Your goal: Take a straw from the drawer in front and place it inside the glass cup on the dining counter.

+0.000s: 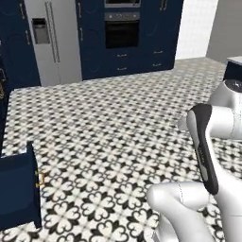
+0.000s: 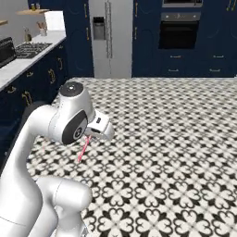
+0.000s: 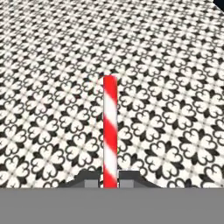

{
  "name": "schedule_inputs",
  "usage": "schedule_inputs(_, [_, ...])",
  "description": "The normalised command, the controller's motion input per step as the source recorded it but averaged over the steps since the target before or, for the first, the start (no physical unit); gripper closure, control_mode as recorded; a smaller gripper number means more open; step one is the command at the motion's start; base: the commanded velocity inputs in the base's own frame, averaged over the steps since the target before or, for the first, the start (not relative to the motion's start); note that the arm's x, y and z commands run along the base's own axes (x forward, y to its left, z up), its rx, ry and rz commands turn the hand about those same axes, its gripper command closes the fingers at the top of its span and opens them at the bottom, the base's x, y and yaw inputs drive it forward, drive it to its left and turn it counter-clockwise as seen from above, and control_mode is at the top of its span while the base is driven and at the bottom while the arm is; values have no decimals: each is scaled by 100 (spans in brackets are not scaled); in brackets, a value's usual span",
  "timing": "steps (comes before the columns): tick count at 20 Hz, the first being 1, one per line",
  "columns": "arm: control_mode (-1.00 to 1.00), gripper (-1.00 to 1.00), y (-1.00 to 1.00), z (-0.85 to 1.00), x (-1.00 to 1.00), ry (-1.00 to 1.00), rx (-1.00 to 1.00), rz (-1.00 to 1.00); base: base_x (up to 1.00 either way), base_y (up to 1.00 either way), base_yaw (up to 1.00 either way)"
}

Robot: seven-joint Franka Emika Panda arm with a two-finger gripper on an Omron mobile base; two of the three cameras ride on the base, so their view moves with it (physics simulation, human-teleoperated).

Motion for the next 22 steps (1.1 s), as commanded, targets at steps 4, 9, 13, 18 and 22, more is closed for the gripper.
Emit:
schedule_inputs(4, [100, 100, 0, 0, 0, 0, 0, 0, 68, -54, -53])
schedule_inputs(9, [100, 100, 0, 0, 0, 0, 0, 0, 100, -4, -32])
schedule_inputs(13, [100, 100, 0, 0, 0, 0, 0, 0, 100, 7, -24])
schedule_inputs(18, [100, 100, 0, 0, 0, 0, 0, 0, 100, 14, -22])
schedule_inputs(22, [100, 100, 0, 0, 0, 0, 0, 0, 100, 0, -14])
